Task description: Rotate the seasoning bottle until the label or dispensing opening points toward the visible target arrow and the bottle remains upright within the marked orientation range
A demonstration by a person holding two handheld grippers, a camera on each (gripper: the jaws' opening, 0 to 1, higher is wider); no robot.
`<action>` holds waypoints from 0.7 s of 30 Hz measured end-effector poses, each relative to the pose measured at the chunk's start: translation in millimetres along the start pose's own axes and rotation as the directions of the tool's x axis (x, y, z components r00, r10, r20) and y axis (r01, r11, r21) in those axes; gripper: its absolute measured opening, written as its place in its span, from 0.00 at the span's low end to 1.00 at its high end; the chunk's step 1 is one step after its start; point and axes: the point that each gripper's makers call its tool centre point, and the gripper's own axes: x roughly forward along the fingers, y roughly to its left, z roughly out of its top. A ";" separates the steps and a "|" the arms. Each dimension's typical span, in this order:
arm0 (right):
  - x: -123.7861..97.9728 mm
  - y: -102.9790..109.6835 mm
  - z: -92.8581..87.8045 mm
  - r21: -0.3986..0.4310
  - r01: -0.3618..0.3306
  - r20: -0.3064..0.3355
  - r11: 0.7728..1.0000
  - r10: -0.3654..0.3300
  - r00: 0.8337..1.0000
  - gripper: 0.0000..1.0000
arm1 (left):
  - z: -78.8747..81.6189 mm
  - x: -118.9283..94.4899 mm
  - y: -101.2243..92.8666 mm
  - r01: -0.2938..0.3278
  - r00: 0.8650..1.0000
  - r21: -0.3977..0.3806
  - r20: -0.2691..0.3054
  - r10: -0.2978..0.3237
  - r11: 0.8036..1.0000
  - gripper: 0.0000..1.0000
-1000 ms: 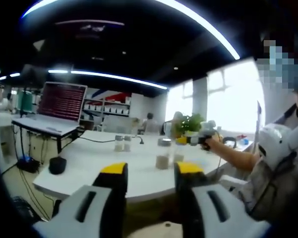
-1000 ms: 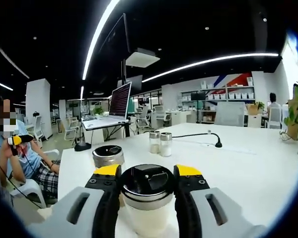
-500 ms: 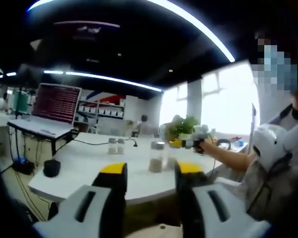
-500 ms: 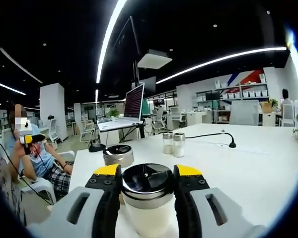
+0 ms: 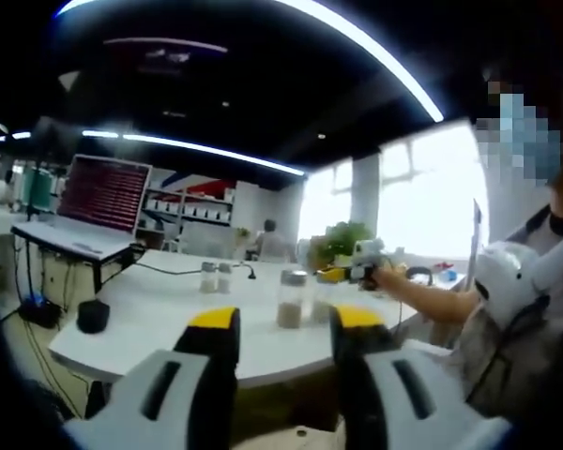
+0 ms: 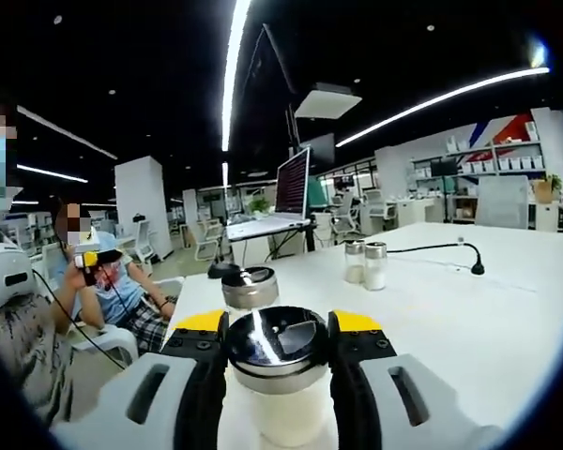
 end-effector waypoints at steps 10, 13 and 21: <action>-0.6 5.6 -1.9 0.041 -0.097 0.028 0.994 0.096 0.995 0.42 | -0.6 -1.6 5.6 -0.005 1.000 -0.004 0.001 0.005 1.000 0.40; 2.2 7.8 -1.9 0.027 -0.057 0.006 0.998 0.057 0.998 0.45 | -1.0 -1.5 5.7 -0.007 1.000 -0.008 0.001 0.007 1.000 0.41; -4.3 6.3 24.0 0.063 0.125 0.110 0.990 -0.131 0.985 0.49 | -6.5 -1.7 10.2 -0.002 1.000 -0.022 0.003 0.002 1.000 0.41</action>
